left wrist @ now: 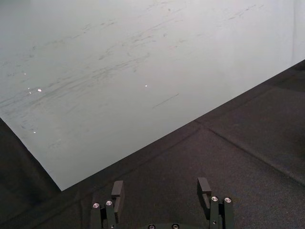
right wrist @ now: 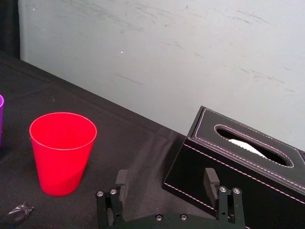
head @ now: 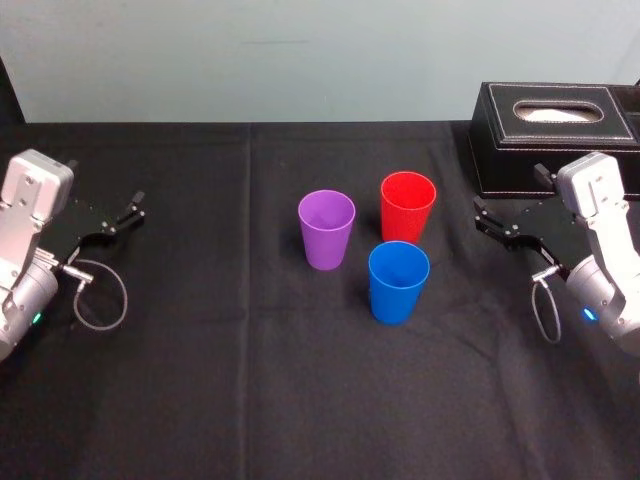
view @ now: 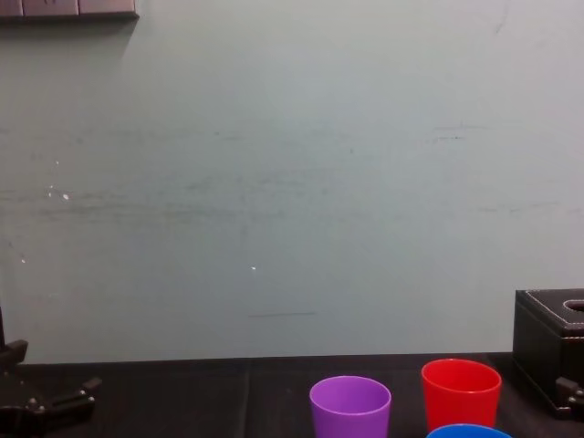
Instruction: Stack the three plastic cups sequentially using one hand.
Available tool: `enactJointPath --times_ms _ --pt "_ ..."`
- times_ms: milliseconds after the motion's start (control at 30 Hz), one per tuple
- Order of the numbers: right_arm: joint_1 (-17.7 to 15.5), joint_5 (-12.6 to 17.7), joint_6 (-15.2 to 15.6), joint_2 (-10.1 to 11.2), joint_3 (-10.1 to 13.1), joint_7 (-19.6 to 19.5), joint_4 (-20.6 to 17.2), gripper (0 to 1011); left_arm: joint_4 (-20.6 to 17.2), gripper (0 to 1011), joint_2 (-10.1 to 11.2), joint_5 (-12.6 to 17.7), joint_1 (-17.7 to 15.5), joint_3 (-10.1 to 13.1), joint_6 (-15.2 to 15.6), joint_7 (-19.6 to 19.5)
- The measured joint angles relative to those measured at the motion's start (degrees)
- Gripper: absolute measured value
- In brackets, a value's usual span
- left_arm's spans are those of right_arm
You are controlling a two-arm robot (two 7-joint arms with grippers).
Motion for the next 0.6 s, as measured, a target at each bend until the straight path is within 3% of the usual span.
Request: enactJointPath --times_ms 600 --pt "0.0 0.0 0.0 0.0 0.0 0.0 0.0 1004 0.0 1005 0.0 0.0 0.0 0.0 0.0 0.0"
